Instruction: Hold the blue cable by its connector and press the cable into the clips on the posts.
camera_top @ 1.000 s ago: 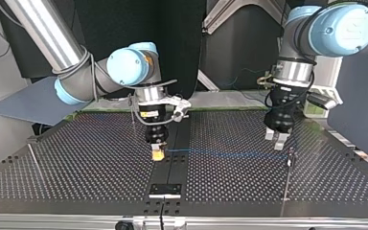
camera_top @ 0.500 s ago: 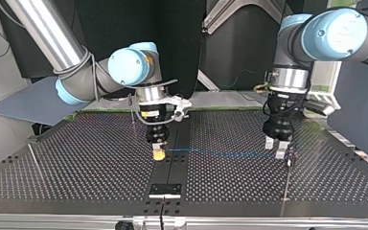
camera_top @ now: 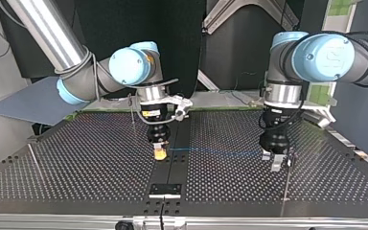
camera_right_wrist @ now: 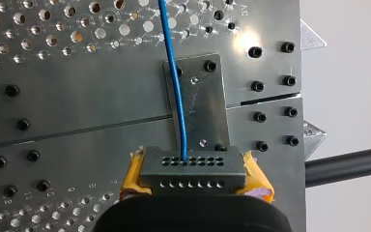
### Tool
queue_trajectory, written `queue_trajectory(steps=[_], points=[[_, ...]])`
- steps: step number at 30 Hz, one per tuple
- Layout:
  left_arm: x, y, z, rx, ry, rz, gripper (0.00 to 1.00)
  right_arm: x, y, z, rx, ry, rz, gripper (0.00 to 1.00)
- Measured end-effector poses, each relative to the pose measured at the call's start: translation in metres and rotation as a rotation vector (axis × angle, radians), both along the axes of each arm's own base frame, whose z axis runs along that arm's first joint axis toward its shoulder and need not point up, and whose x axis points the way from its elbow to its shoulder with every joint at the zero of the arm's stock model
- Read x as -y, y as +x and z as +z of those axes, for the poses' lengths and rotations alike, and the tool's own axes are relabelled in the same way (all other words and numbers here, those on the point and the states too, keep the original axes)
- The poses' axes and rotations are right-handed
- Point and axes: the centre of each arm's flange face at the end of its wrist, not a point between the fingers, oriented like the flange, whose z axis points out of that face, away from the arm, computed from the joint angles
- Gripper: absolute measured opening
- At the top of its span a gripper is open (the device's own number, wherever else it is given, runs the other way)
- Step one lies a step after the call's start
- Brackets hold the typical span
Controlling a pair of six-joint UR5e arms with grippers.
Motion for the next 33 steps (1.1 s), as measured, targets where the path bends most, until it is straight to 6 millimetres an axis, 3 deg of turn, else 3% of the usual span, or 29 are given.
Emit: queue_trajectory(steps=[9, 20, 22, 24, 25, 26, 27, 28, 30, 33], points=[[0.006, 0.016, -0.008, -0.047, 0.039, 0.027, 1.0, 0.0, 0.0, -0.001, 0.0, 0.001, 0.001, 0.0], [0.006, 0.017, -0.011, -0.062, 0.053, 0.043, 1.0, 0.0, 0.0, -0.001, -0.002, 0.0, 0.0, 0.0], [0.006, 0.017, -0.011, -0.066, 0.054, 0.043, 0.94, 0.0, 0.0, -0.001, -0.002, 0.0, 0.0, 0.0], [0.006, 0.016, -0.011, -0.069, 0.051, 0.042, 0.69, 0.0, 0.0, -0.001, -0.002, 0.0, 0.0, 0.0], [0.006, 0.016, -0.011, -0.07, 0.049, 0.042, 0.69, 0.0, 0.0, -0.001, -0.002, 0.0, 0.0, 0.0], [0.007, 0.016, -0.011, -0.071, 0.046, 0.041, 0.56, 0.001, 0.0, -0.001, -0.001, -0.001, -0.001, 0.0], [0.007, 0.015, -0.011, -0.071, 0.043, 0.041, 0.32, 0.001, 0.0, -0.001, -0.002, -0.001, -0.001, 0.0], [0.007, 0.015, -0.011, -0.071, 0.041, 0.041, 0.32, 0.001, 0.0, -0.001, -0.002, -0.001, -0.001, 0.0], [0.008, 0.013, -0.008, -0.067, 0.037, 0.045, 0.0, 0.001, 0.0, -0.001, -0.003, -0.001, -0.001, 0.0], [0.008, 0.009, -0.003, -0.056, 0.032, 0.051, 0.0, 0.001, 0.0, -0.001, -0.003, -0.001, -0.002, 0.0]])
